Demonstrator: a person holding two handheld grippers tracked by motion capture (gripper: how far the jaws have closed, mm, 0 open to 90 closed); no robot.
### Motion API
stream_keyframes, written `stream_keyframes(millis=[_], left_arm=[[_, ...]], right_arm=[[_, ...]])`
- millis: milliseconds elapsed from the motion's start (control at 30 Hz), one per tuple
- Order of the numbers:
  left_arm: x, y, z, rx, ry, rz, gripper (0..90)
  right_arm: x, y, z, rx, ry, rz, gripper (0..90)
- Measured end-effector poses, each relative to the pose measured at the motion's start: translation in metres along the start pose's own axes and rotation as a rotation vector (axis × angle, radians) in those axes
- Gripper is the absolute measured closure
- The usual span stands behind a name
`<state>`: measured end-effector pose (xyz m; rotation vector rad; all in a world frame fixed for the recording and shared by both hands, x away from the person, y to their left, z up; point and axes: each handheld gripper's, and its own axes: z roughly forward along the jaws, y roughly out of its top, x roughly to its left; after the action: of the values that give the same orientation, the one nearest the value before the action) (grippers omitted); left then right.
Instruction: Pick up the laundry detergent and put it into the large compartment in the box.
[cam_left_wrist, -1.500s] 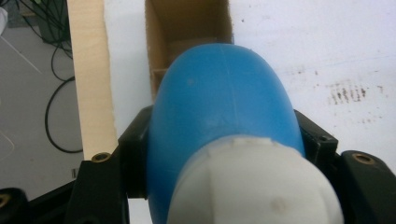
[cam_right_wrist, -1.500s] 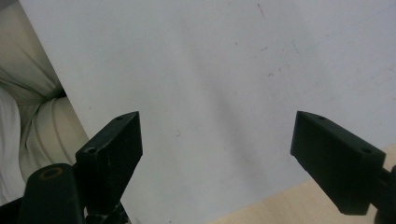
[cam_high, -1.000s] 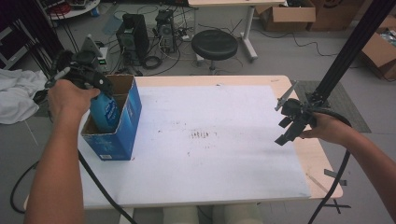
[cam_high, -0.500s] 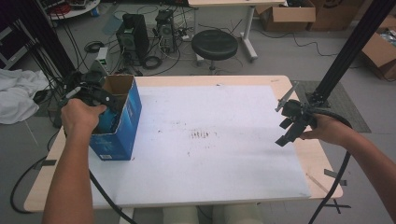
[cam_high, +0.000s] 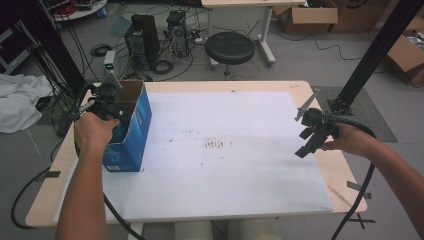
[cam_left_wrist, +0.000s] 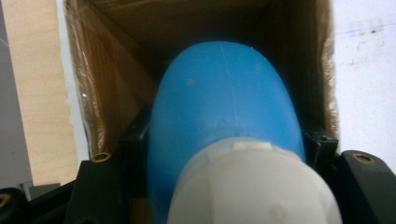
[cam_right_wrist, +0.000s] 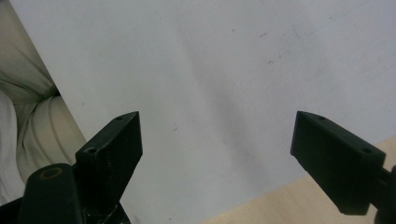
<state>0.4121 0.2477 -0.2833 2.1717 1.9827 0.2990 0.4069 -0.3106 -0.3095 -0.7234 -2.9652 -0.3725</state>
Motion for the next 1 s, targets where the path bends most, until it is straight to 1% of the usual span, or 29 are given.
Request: stream_keyframes(millis=[100, 133, 233, 267, 367, 533, 633, 767, 867, 1000], left_arm=[[0.0, -0.001, 0.004, 0.005, -0.003, -0.006, 37.9], [0.0, -0.001, 0.006, 0.008, -0.003, 0.001, 37.9], [0.001, -0.002, 0.01, 0.013, -0.005, 0.004, 37.9], [0.001, -0.002, 0.01, 0.002, -0.007, -0.001, 37.9], [0.001, -0.002, 0.01, 0.008, -0.007, 0.001, 37.8], [0.003, -0.003, 0.01, 0.008, -0.016, -0.01, 37.7], [0.004, -0.004, 0.01, 0.012, -0.022, -0.01, 37.5], [0.007, -0.005, 0.009, 0.007, -0.033, -0.021, 37.3], [0.009, -0.006, 0.007, -0.003, -0.048, -0.041, 32.6], [0.012, -0.008, 0.003, -0.013, -0.06, -0.057, 29.9]], right_arm=[[-0.001, -0.002, 0.0, 0.001, 0.001, 0.004, 16.5], [-0.001, -0.002, 0.0, 0.001, 0.001, 0.005, 16.5], [-0.001, -0.003, 0.0, 0.0, 0.001, 0.005, 16.5], [-0.001, -0.003, 0.0, 0.0, 0.001, 0.005, 16.5], [-0.002, -0.003, 0.0, 0.002, 0.002, 0.005, 16.5], [-0.001, -0.003, 0.0, 0.002, 0.0, 0.004, 16.5], [-0.001, -0.003, 0.0, 0.0, 0.001, 0.004, 16.5], [0.0, -0.002, 0.001, 0.001, 0.002, 0.003, 16.5], [0.0, -0.002, 0.001, 0.002, 0.003, 0.001, 16.5], [0.001, -0.001, 0.001, 0.001, 0.002, -0.004, 16.4]])
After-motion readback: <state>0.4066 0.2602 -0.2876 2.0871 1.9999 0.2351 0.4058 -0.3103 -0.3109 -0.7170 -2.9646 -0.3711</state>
